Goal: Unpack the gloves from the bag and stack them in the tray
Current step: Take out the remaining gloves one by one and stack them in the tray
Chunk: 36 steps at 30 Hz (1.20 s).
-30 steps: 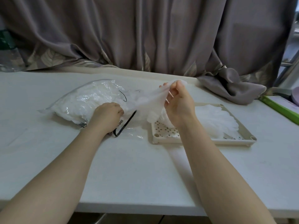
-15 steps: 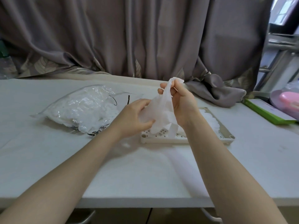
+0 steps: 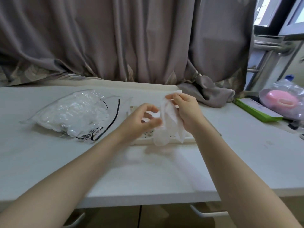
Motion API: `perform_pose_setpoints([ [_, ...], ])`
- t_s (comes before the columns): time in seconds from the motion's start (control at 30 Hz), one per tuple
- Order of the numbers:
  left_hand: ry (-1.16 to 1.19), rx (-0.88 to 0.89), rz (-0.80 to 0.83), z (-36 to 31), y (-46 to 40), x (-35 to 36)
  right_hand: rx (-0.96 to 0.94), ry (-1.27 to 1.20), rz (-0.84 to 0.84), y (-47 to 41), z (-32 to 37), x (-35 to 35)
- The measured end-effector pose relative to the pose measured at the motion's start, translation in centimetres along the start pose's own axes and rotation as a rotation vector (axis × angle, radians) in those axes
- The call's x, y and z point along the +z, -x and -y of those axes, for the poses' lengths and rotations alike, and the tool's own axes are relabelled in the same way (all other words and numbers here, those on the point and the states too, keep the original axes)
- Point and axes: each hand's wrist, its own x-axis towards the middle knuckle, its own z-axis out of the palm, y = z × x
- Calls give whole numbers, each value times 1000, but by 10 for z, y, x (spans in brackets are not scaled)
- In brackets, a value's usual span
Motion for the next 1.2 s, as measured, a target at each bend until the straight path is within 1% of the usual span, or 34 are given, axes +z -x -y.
perform_pose_setpoints([
  [0.03,-80,34,6,-1,-1,9,5,-10,20,2,1,0],
  [0.07,-150,71,-21,-1,-2,16,11,-21,39,4,2,0],
  [0.13,-197,104,-141,0,-8,26,30,-85,88,9,3,-1],
  [0.2,-163,94,-281,4,-15,29,59,-172,143,12,4,-6],
  [0.23,-169,69,-324,9,-19,26,68,-203,161,12,3,-9],
  [0.3,-105,18,-330,16,-24,20,78,-236,173,12,2,-17],
  [0.37,58,-40,-306,19,-24,9,77,-247,163,11,1,-27],
  [0.4,143,-64,-298,18,-25,3,70,-225,142,9,0,-33],
  [0.43,241,-81,-289,16,-25,-2,59,-152,103,7,-1,-38],
  [0.5,429,-106,-251,10,-27,-10,64,92,13,2,-7,-50],
  [0.53,476,-118,-226,7,-28,-12,86,198,-7,1,-9,-54],
  [0.6,449,-138,-166,-1,-32,-10,123,341,8,0,-15,-60],
  [0.63,401,-143,-140,-4,-33,-7,86,407,26,1,-17,-61],
  [0.67,348,-142,-123,-9,-34,-3,6,458,63,1,-17,-60],
  [0.73,258,-121,-109,-18,-37,4,-138,452,230,4,-11,-50],
  [0.77,229,-107,-101,-22,-38,5,-161,403,338,4,-9,-44],
  [0.8,202,-91,-93,-26,-39,7,-150,348,429,3,-8,-39],
  [0.87,141,-75,-104,-30,-44,8,-104,277,521,2,-7,-31],
  [0.97,85,-73,-216,-31,-49,6,-56,253,539,-1,-5,-36],
  [1.03,96,-73,-246,-33,-52,3,42,210,599,-5,-8,-52],
  [1.1,115,-87,-237,-31,-55,0,160,108,686,-9,-13,-70],
  [1.13,124,-88,-219,-30,-57,-2,201,54,699,-12,-15,-78],
  [1.2,147,-68,-172,-27,-61,-3,243,5,671,-20,-19,-93],
])
